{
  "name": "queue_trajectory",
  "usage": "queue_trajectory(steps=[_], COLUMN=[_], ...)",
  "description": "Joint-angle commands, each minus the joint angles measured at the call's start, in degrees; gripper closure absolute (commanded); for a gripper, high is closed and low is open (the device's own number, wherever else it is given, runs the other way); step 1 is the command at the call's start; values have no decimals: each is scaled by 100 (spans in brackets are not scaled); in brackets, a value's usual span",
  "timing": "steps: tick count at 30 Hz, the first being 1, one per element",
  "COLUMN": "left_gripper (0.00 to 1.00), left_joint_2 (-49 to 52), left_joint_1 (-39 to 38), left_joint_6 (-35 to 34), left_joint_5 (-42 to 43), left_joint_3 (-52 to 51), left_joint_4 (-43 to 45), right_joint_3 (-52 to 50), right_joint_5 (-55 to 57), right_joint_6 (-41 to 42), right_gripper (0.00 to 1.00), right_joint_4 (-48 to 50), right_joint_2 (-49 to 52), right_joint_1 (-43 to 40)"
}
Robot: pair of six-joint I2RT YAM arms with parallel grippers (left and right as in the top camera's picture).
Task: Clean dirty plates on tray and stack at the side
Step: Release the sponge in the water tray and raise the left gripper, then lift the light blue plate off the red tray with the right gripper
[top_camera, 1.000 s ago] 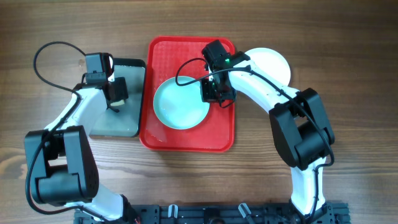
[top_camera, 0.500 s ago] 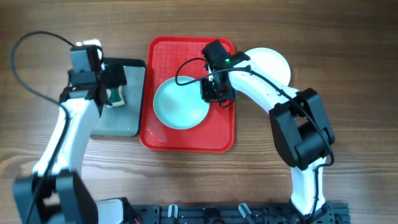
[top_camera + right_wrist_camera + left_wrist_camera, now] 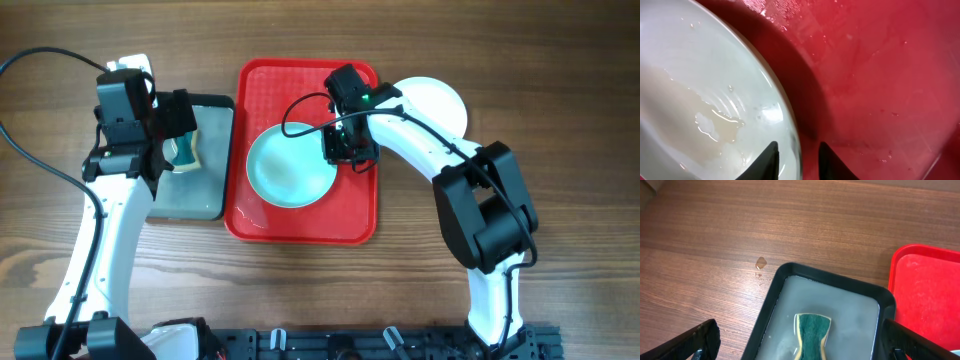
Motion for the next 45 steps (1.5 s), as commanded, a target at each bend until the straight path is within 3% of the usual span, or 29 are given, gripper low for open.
queue_trajectory(steps=[1, 11, 13, 19, 23, 31, 34, 45], left_gripper=[0, 0, 0, 0, 0, 0, 0, 0], left_joint_2=[-22, -22, -22, -22, -22, -74, -326, -2236], left_joint_1=[15, 15, 15, 17, 15, 0, 9, 380], left_joint_6=[-28, -28, -28, 35, 267, 72, -341, -337], left_joint_5=[-50, -50, -50, -57, -50, 151, 140, -501], left_joint_3=[74, 74, 74, 74, 74, 76, 76, 74], left_joint_4=[-85, -94, -94, -37, 658, 535, 424, 267], right_joint_3=[-90, -122, -197, -46, 466, 1023, 1128, 1908], right_joint_5=[92, 516, 514, 540, 544, 621, 601, 597], right_joint_6=[-13, 42, 55, -245, -321, -302, -229, -2], right_gripper=[80, 88, 96, 96, 96, 96, 96, 96], right_joint_4=[66, 162, 225, 267, -201, -420, -422, -254], right_joint_2=[-125, 59, 59, 2, -184, -267, -267, -267], right_joint_1=[118, 306, 306, 249, 120, 109, 120, 151])
